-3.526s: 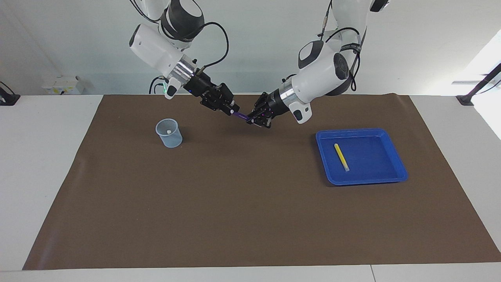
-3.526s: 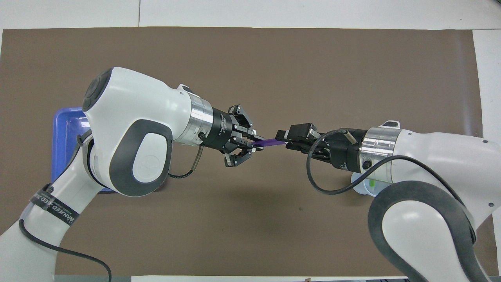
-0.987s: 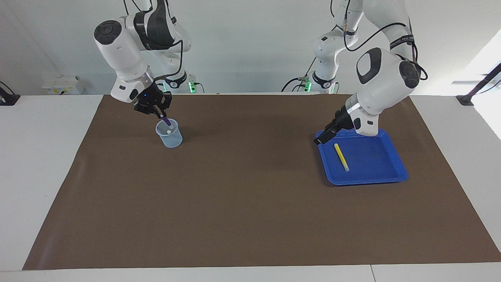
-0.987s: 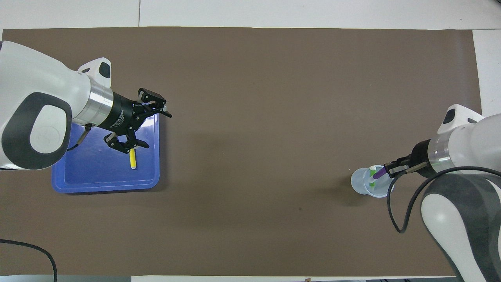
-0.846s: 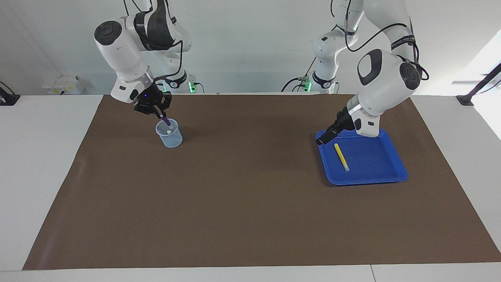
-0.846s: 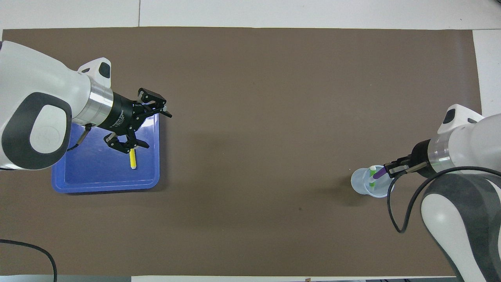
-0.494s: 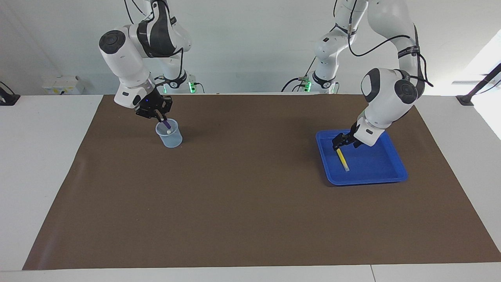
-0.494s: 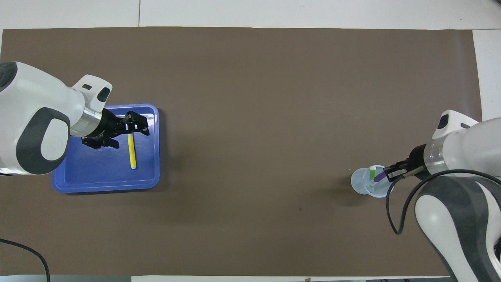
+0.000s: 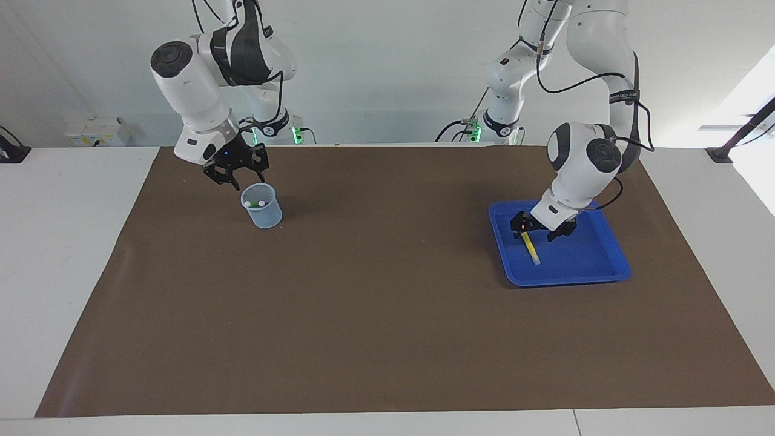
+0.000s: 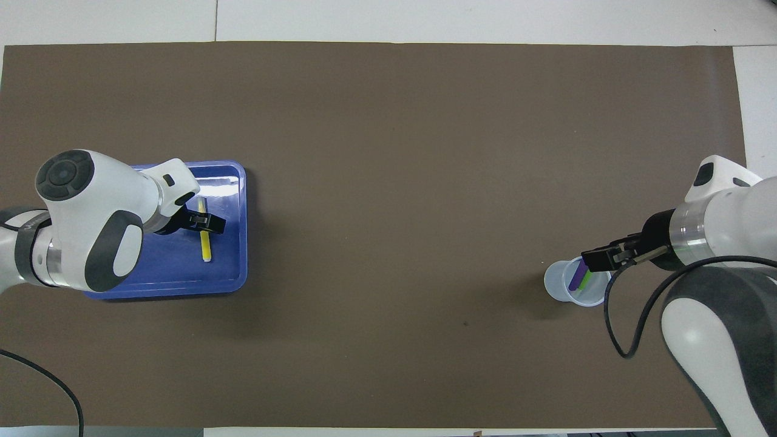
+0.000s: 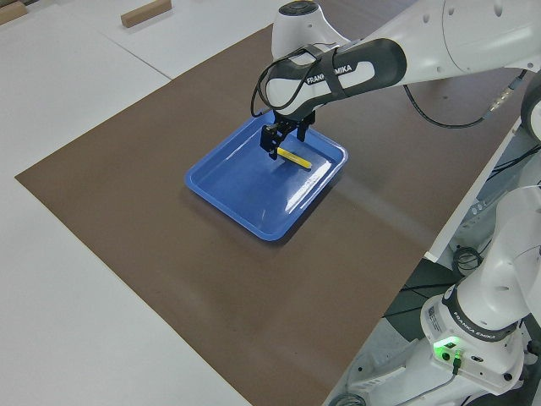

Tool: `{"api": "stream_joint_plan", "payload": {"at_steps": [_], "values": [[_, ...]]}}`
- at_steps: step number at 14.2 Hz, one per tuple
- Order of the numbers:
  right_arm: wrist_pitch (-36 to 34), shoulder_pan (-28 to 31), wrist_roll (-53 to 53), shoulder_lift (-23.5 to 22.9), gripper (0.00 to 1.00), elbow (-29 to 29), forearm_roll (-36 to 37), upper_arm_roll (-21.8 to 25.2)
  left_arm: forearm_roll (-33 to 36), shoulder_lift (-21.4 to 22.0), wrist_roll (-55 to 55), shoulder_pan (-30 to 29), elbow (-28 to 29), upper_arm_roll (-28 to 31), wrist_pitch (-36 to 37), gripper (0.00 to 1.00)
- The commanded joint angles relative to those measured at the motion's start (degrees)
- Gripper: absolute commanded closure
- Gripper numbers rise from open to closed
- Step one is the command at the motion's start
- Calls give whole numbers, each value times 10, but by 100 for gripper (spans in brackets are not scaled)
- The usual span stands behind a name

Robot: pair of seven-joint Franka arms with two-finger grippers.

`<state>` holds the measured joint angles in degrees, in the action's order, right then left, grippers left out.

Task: Transfer and insert pens with both arms
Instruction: 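Open the right gripper in the cup while the left gripper reaches the yellow pen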

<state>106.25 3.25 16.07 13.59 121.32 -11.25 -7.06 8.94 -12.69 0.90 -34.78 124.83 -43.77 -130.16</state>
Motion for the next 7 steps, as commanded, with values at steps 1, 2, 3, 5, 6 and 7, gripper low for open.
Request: {"api": "stream_joint_plan", "payload": {"at_steps": [1,2,3,5,6,7], "values": [[-18,3,-50,-14,5,-35,-83,-3,16,-10,-7,-3,0,-1,-23,0],[-16,0,-81,-13,3,-35,-113,-3,16,-15,-6,-1,-2,-1,-26,0],[-12,-3,-113,-13,3,-35,-139,-3,16,-20,-6,-2,-3,-1,-28,0],[-10,-4,-160,-12,2,-35,-183,-8,17,-22,-5,-1,-3,-1,-34,0],[-6,-3,-176,-12,0,-35,-213,-15,16,-22,-5,1,-3,-1,-37,2],[6,-3,-197,-10,0,-31,-244,-16,17,-22,-5,-1,-3,-1,-37,8]]}}
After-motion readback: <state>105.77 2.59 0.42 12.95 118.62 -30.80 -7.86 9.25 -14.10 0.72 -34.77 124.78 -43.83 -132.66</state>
